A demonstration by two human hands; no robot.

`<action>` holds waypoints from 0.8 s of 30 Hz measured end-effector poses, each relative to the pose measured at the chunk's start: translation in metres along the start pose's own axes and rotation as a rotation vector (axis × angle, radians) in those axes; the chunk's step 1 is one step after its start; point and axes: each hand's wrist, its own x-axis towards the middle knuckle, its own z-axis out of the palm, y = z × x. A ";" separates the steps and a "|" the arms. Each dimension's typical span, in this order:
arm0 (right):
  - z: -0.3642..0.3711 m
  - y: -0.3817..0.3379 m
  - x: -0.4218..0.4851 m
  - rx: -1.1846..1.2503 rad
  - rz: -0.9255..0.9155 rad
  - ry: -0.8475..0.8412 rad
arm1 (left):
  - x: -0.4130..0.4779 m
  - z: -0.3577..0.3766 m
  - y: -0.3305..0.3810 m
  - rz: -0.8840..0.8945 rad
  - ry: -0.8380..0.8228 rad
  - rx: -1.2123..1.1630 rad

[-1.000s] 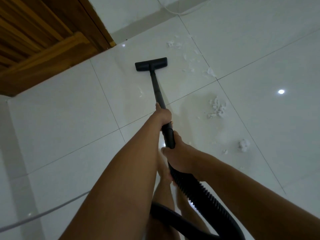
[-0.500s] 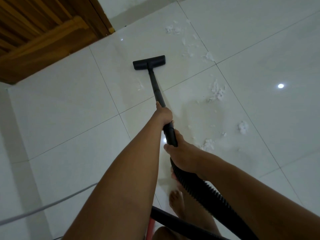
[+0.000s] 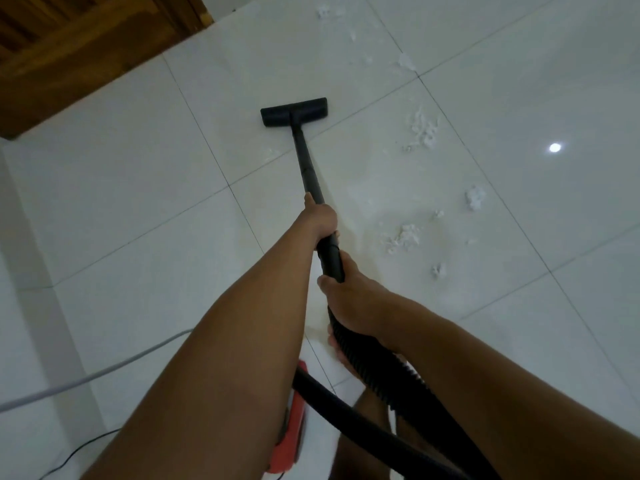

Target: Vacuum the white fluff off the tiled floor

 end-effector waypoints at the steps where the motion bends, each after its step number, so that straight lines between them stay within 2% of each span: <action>1: 0.004 0.007 -0.004 0.060 0.033 -0.002 | -0.008 0.004 -0.009 -0.003 -0.008 -0.010; 4: 0.015 0.031 -0.015 0.167 0.031 0.031 | -0.018 0.014 -0.029 0.016 -0.002 -0.059; 7: 0.024 0.058 -0.023 0.175 0.011 0.056 | -0.030 0.027 -0.052 0.033 0.004 -0.100; 12: 0.050 0.099 -0.038 0.239 -0.006 0.090 | -0.053 0.041 -0.090 -0.017 -0.022 -0.248; 17: 0.085 0.145 -0.068 0.241 -0.018 0.132 | -0.082 0.056 -0.141 -0.009 -0.038 -0.178; 20: 0.103 0.178 -0.082 0.163 -0.037 0.184 | -0.100 0.071 -0.175 -0.016 -0.040 -0.163; 24: 0.129 0.222 -0.099 0.224 -0.028 0.164 | -0.117 0.088 -0.217 -0.028 -0.039 -0.150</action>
